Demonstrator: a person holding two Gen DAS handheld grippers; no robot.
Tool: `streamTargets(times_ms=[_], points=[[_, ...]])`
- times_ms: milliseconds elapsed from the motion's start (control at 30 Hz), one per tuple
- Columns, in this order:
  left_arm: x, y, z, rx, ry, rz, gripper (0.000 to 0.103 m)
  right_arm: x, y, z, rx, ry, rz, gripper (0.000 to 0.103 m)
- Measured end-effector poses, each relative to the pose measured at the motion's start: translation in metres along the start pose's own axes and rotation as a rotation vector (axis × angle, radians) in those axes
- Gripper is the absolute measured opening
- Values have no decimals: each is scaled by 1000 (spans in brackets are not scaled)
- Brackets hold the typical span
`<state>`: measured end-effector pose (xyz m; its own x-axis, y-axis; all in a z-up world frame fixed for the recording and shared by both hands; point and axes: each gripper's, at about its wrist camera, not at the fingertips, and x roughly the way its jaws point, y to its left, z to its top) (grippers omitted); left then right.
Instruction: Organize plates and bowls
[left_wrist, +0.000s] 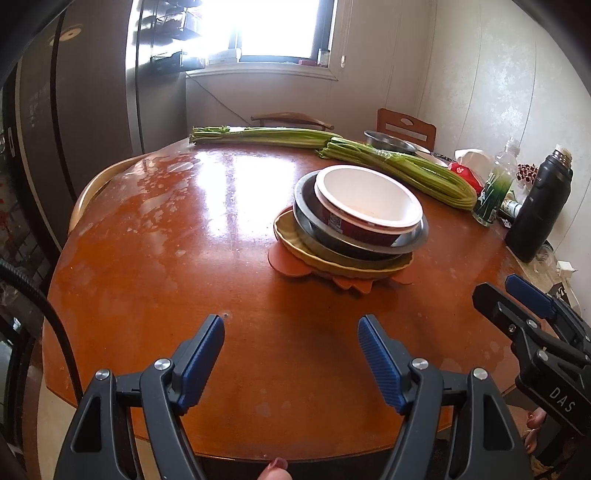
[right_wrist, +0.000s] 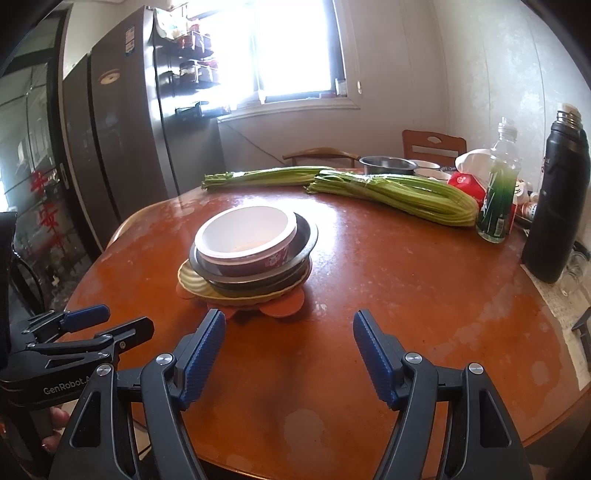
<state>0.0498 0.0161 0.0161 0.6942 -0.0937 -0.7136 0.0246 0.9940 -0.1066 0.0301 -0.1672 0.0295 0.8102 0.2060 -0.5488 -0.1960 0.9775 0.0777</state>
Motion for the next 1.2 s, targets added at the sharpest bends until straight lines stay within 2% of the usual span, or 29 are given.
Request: streamTargets(times_ms=[1200], points=[[4,-2,-12,11,22,5,74,6,9,-18,-24,65,-1,73]])
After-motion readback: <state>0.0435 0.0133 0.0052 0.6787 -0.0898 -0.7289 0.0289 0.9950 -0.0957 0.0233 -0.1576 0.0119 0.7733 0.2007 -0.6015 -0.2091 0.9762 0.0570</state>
